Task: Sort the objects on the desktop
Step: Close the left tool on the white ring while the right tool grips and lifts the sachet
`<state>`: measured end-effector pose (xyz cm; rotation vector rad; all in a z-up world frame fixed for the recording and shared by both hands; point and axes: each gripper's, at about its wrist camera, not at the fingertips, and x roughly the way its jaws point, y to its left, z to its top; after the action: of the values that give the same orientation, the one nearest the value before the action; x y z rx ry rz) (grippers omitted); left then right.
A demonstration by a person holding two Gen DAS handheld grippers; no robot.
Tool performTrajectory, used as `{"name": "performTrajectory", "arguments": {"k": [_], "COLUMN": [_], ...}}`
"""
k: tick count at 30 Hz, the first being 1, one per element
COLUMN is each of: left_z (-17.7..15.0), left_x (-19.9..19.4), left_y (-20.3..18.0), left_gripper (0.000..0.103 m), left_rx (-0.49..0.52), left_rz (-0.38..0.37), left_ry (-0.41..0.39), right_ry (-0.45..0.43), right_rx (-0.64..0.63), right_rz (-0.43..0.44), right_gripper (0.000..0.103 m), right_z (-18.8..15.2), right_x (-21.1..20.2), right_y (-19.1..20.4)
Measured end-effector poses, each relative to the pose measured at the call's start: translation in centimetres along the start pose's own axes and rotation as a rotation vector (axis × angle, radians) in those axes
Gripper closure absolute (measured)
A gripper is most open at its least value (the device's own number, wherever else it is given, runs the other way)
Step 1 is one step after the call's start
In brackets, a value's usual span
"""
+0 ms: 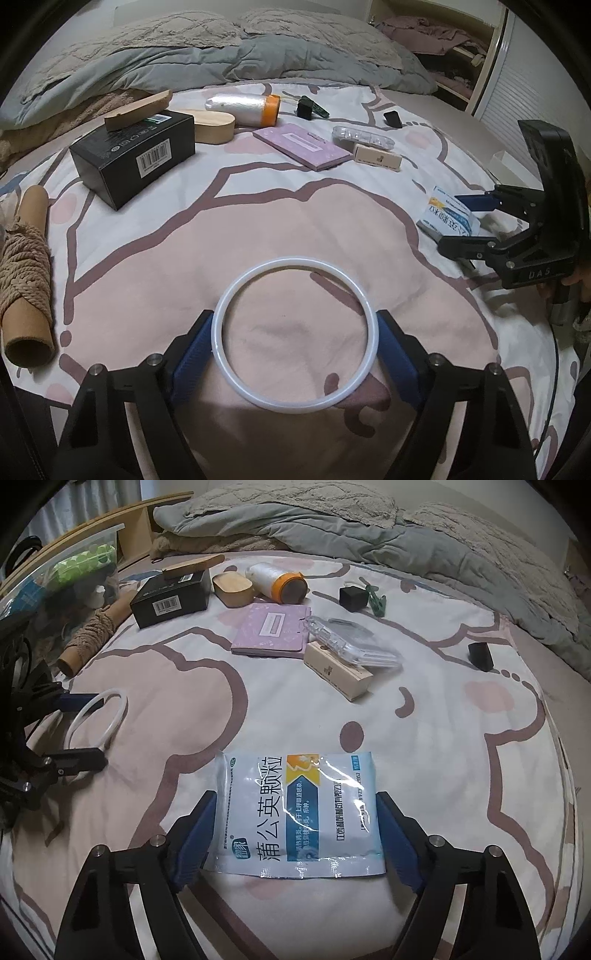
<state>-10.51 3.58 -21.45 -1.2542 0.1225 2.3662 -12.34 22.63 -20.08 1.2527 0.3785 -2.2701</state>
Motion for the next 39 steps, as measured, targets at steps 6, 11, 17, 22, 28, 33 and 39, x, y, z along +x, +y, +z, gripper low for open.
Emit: {"name": "performTrajectory", "arguments": {"k": [6,11,17,22,28,33,39], "left_z": [0.2,0.5,1.1,2.2,3.8,5.2,6.4], "left_x": [-0.5,-0.9,-1.7,-3.3,-5.9,-8.8,-11.9], "left_y": [-0.3,-0.3,0.1,0.8,1.1,1.5,1.9], "left_gripper": [0.018,0.018,0.018,0.018,0.018,0.018,0.018], "left_rx": [0.017,0.017,0.01,-0.007,-0.003,0.0,0.015], "left_rz": [0.006,0.008,0.028,0.023,0.035,0.007,0.034], "left_ry": [-0.015,-0.023,-0.035,-0.074,-0.13,-0.17,-0.197], "right_ry": [-0.012,-0.025,-0.055,-0.076,-0.124,-0.182,-0.232], "right_rx": [-0.019,-0.018,0.002,0.016,0.046,0.035,0.059], "right_rz": [-0.003,-0.001,0.008,0.009,0.052,0.065,0.128], "right_gripper": [0.02,0.02,0.02,0.02,0.02,0.02,0.02], "right_z": [0.0,0.3,1.2,2.6,4.3,6.3,8.8], "right_x": [-0.5,-0.8,-1.9,-2.9,-4.4,-6.4,-8.8], "right_y": [0.3,0.3,0.3,0.7,1.0,1.9,2.7]}}
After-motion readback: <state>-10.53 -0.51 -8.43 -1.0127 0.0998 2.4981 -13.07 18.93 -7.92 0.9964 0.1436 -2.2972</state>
